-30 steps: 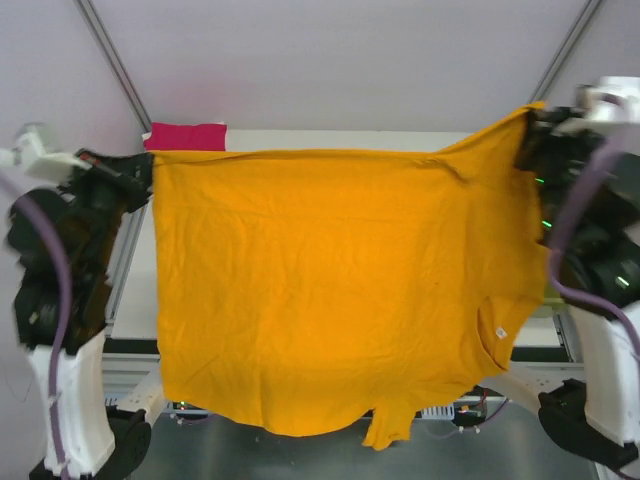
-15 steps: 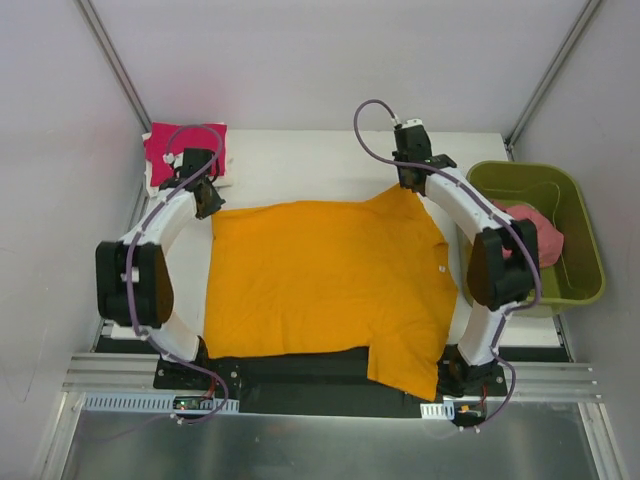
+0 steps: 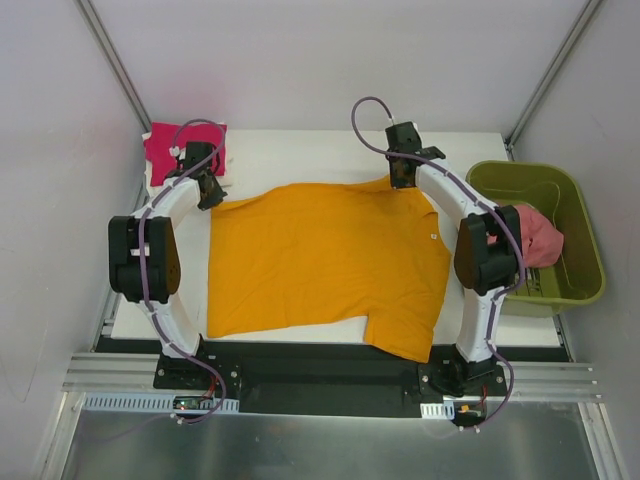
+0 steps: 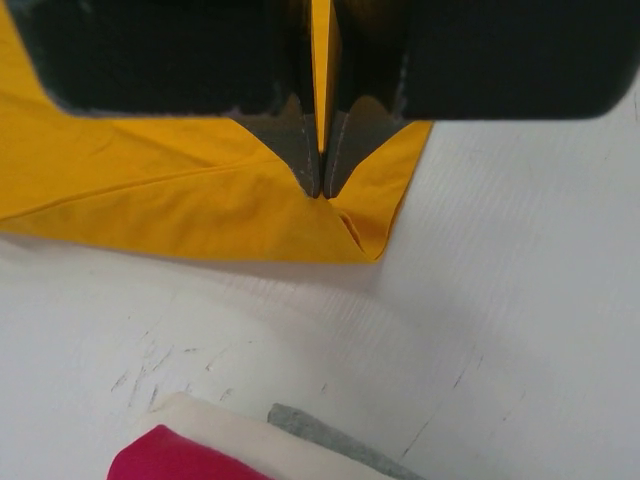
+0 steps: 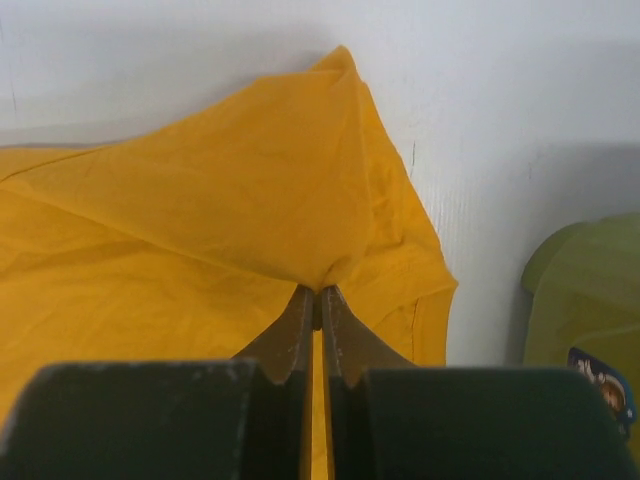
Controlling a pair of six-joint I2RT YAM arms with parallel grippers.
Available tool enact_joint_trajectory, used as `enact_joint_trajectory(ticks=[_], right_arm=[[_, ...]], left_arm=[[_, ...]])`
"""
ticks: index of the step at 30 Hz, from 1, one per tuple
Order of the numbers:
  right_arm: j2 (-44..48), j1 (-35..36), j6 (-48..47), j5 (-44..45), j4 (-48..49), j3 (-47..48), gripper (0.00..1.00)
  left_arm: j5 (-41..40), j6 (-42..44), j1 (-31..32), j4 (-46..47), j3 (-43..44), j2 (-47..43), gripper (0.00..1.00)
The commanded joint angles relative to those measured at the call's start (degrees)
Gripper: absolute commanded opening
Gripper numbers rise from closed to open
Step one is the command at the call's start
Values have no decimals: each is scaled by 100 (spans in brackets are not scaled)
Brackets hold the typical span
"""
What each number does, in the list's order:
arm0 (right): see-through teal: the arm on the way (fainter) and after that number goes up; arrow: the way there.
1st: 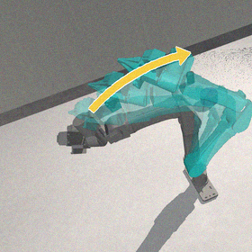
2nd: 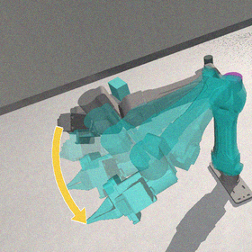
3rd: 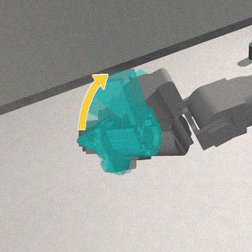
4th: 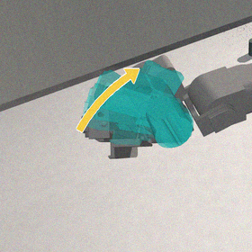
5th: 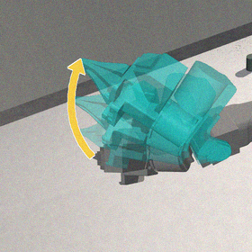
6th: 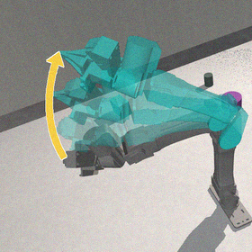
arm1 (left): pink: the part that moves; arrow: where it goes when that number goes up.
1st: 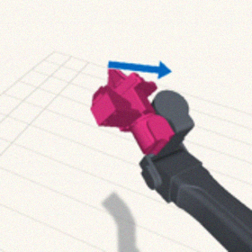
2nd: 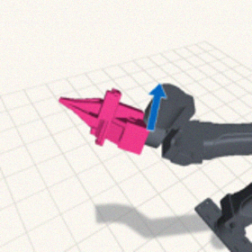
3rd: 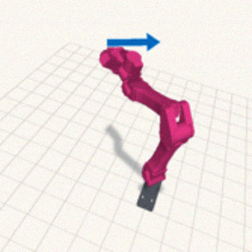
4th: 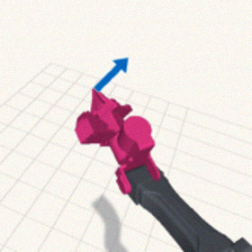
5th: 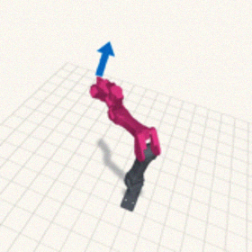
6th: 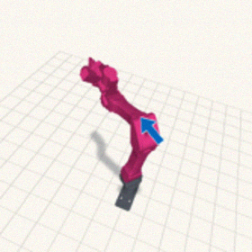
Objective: Fold and stack the t-shirts
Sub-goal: Fold the tshirt
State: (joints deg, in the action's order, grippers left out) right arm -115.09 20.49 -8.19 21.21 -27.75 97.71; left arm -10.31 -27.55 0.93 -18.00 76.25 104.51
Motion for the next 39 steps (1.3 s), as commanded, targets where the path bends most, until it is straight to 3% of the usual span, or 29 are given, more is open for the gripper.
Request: enact_joint_trajectory(ticks=[1,14,23,30,33,34,35,38,39], right_arm=[[759,-19,721,-30,-871,55,1],[2218,-19,1232,-196,-2226,-1402,1],[2570,7,1530,-451,-2507,-2177,4],[2509,236,1917,-829,-2736,-2845,9],[2447,394,2014,-751,-2964,-2942,17],[2447,481,2066,-707,-3052,-2951,23],[2491,517,2067,-619,-3087,-2916,46],[2657,570,1997,-539,-3105,-2784,75],[2693,587,1970,-530,-3096,-2645,78]], left_arm=[[55,101,4,33,-417,-685,0],[257,-136,4,33,-2130,-2407,0],[433,-356,12,-10,-2799,-2707,0],[-59,-558,4,-414,-2905,-2760,1],[-130,-593,4,-625,-2835,-2787,14],[-121,-594,12,-713,-2826,-2822,35],[-103,-594,4,-749,-2791,-2900,48],[90,-594,4,-810,-2738,-3172,68],[221,-602,12,-810,-2712,-3252,73]])
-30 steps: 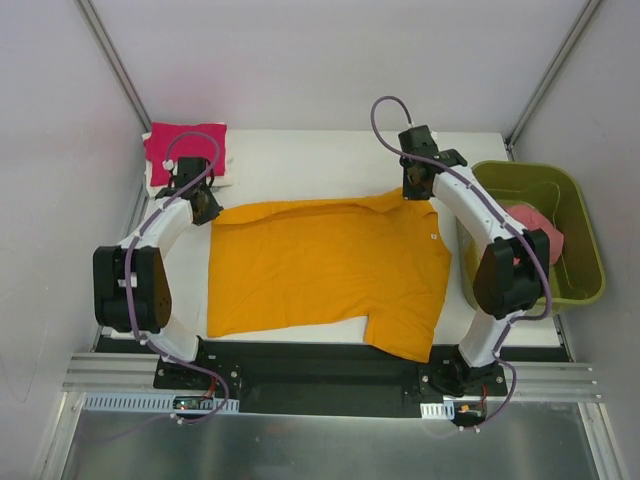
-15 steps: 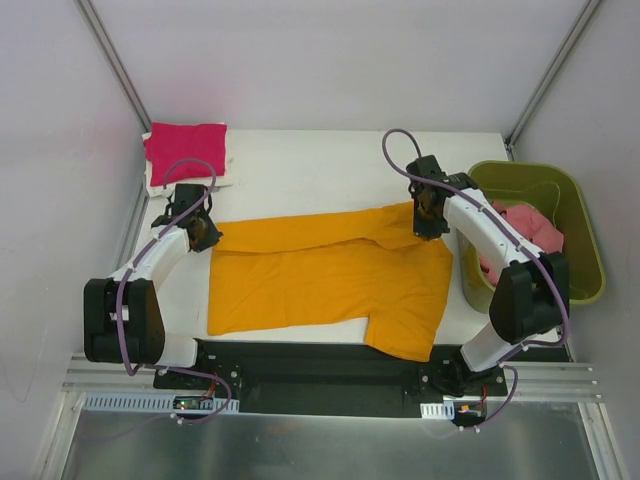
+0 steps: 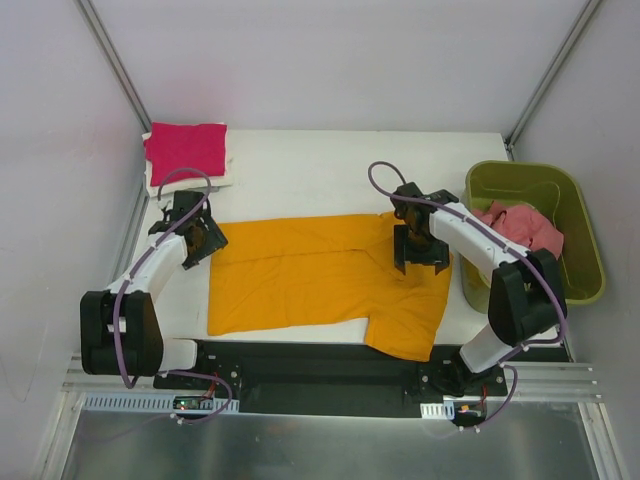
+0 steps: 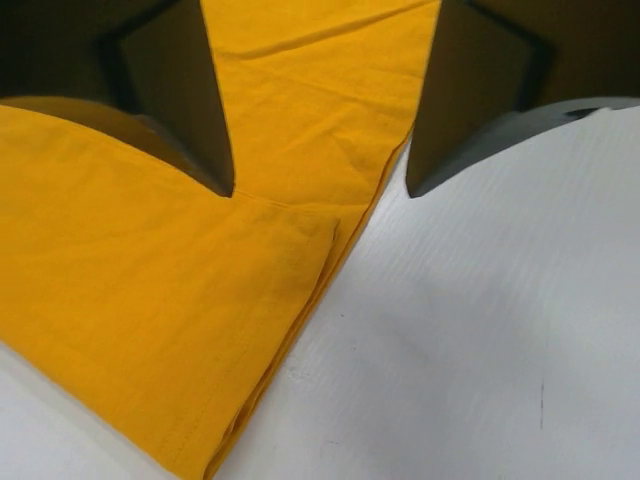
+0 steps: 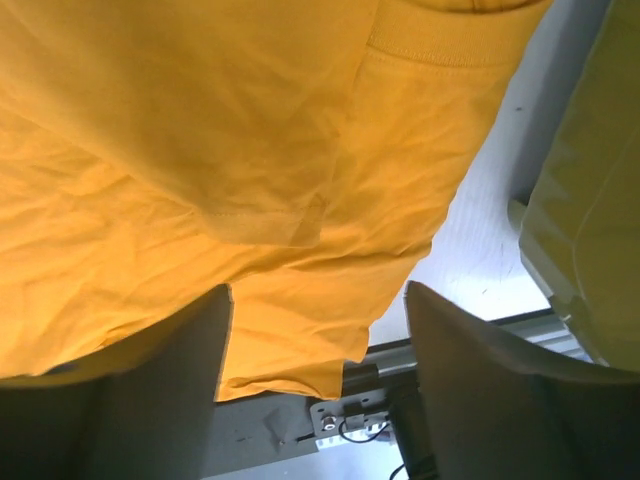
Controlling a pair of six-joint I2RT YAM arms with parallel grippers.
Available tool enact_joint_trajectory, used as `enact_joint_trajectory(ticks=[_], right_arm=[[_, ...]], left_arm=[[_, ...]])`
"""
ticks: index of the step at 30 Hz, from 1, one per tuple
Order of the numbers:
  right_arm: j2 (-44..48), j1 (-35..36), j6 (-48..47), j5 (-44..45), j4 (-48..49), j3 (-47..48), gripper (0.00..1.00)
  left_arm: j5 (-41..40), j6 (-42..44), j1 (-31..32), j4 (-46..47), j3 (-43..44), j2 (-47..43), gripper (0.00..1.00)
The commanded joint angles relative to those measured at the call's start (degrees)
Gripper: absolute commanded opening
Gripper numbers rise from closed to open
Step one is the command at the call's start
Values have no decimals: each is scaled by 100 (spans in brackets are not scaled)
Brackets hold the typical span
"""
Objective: Fold and stack the t-shirts
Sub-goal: Fold the tshirt
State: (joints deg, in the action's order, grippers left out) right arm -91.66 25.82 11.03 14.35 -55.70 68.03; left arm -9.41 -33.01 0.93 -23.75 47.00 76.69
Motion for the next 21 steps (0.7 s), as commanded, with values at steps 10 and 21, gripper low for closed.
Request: enact_joint_trajectory(ticks=[10,21], right_arm=[[123,-226,-698,-651,918,1159,97],[-2030,-991,-637,-1865,1632,2513,97]], left_arm=[[993,-153,39,-192,669,-480,99],[1662,-109,153,151,1469,1620,99]])
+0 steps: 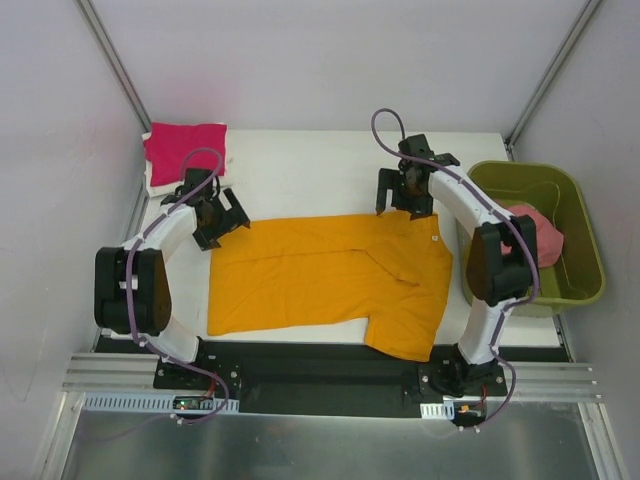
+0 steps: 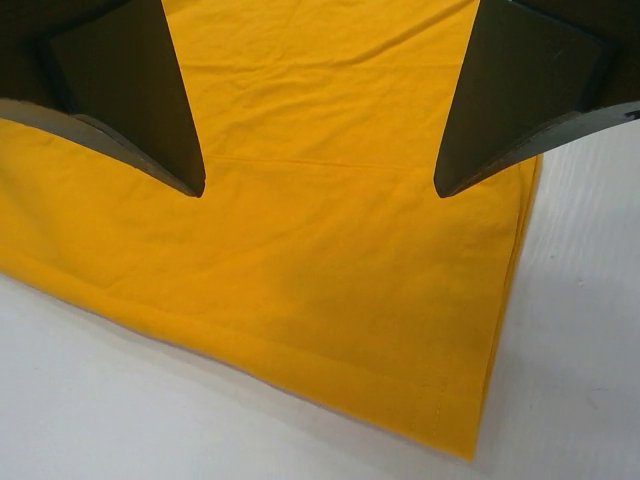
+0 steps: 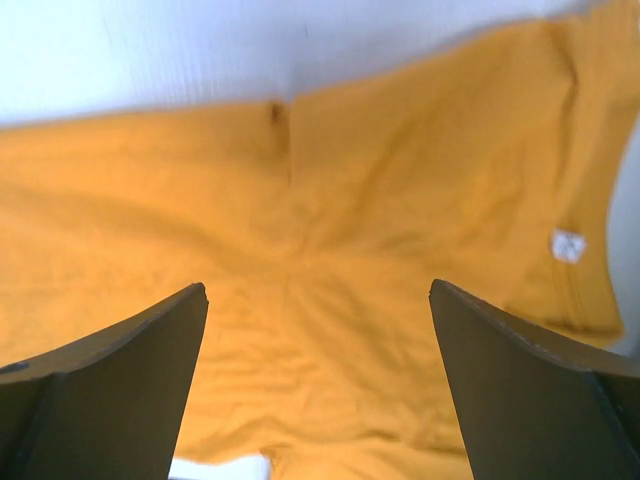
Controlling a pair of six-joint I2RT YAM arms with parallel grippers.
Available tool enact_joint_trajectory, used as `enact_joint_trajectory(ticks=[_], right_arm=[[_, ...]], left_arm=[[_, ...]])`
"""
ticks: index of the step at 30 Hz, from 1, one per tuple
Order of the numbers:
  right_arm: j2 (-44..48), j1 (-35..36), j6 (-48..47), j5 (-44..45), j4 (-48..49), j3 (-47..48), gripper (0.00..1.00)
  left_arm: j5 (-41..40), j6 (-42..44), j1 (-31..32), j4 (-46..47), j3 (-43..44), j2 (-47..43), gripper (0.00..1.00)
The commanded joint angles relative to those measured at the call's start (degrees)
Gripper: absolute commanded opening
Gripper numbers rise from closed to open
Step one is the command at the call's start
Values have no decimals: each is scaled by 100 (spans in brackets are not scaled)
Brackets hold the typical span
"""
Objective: Fold and stack the t-shirts
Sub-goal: Fold the tshirt
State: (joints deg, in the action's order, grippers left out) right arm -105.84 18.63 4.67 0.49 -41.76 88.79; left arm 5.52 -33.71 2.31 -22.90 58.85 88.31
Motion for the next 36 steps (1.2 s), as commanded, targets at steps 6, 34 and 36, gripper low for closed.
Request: enact_joint_trajectory(ticks=[6,34,36], right_arm=[[-1491,-606,324,-313,195,1016,97],[-1144,-502,-632,-683,212,2022,97],[-738,-222,-931,-568,186,1625,97]], left_arm=[[-33,-65,-151,57,469,1284,99],[160,23,-521,-189,1773,1174,99],[108,-12,-521,-206,1394,768,99]])
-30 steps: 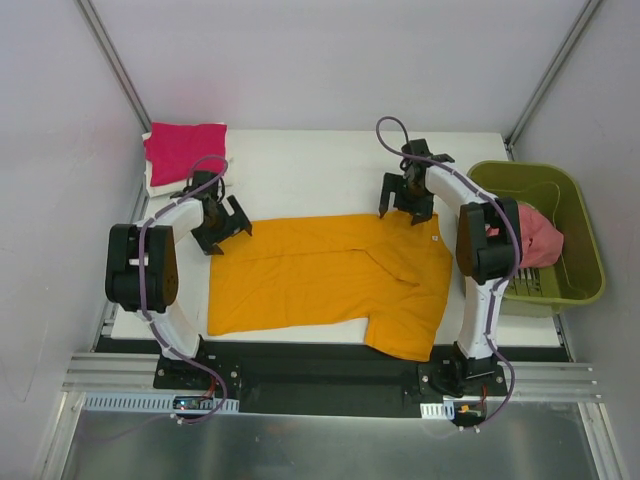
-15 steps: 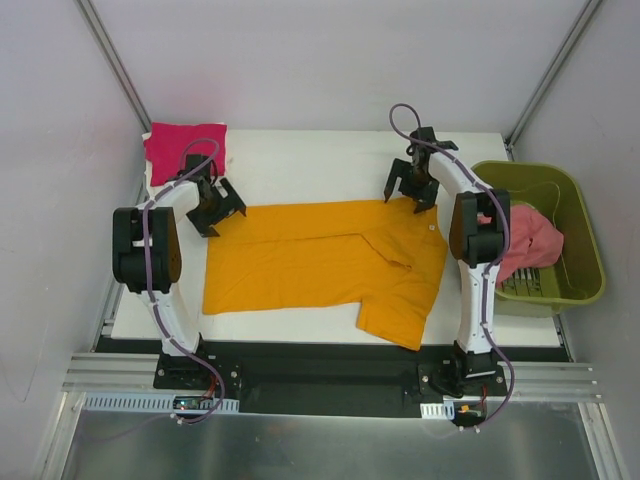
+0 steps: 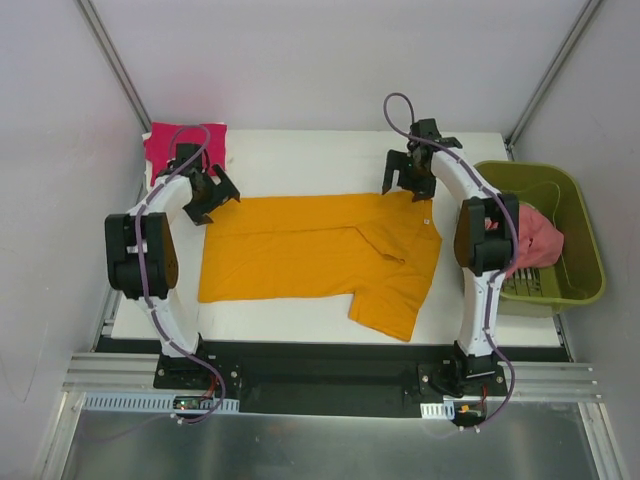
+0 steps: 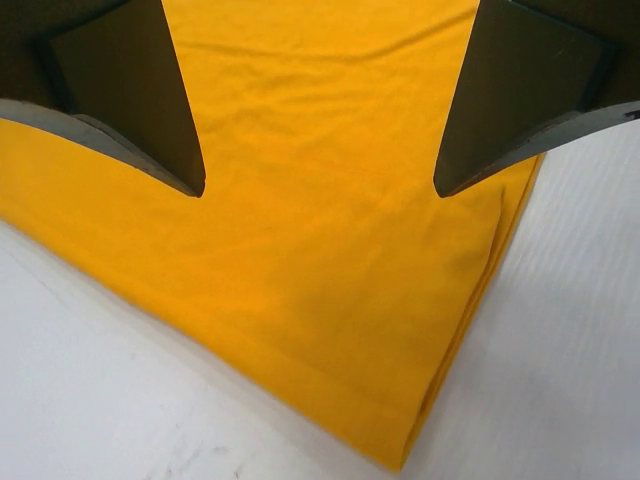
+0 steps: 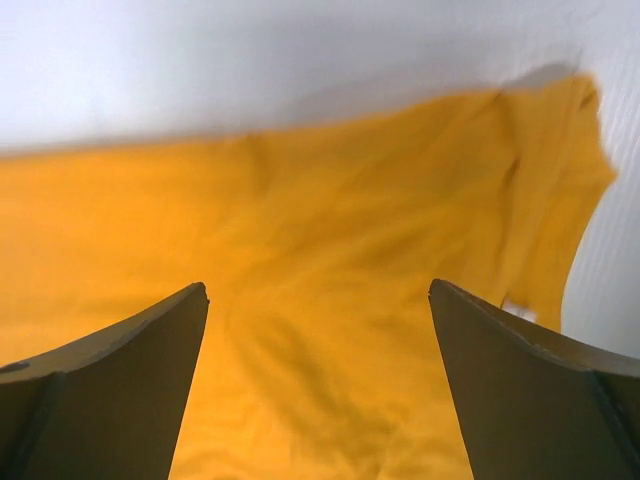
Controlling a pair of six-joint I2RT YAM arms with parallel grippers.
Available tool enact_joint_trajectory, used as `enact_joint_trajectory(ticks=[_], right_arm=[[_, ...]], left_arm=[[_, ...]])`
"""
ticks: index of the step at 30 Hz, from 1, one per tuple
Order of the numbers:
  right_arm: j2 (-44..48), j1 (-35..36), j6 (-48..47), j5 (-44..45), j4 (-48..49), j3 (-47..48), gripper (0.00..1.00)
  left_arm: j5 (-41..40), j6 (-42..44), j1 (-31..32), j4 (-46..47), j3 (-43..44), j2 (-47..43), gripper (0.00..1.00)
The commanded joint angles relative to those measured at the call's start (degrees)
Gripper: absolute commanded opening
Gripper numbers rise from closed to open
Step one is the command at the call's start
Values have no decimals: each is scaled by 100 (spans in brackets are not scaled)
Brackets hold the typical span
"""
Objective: Fold and stack the t-shirts
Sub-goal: Fold the tshirt
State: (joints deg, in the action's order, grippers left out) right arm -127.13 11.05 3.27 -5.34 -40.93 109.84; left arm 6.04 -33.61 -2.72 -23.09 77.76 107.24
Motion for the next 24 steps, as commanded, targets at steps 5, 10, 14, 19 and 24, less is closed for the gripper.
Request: enact_joint_trajectory(ticks=[5,10,14,19,24], right_arm=[[2683,1179,-784,104,111,-2137,97],[3168,1935,-477,-54,216,-3196,97],[3019,2147,-162,-10,348,-3636,97],[2388,2103,-160,243,463,-3392,97],[1650,1753,15,358,524,-2785,97]], left_arm=[[-16,-269,-18,-275,-2043,-2610,99],[186,-418,-18,-345,-3264,-3506,99],[371,-612,-9,-371,-3802,-3947,99],[249,-797,8,-468,-4286,-4553,99],[178,-823,0,-644,-4365,-4800,100]])
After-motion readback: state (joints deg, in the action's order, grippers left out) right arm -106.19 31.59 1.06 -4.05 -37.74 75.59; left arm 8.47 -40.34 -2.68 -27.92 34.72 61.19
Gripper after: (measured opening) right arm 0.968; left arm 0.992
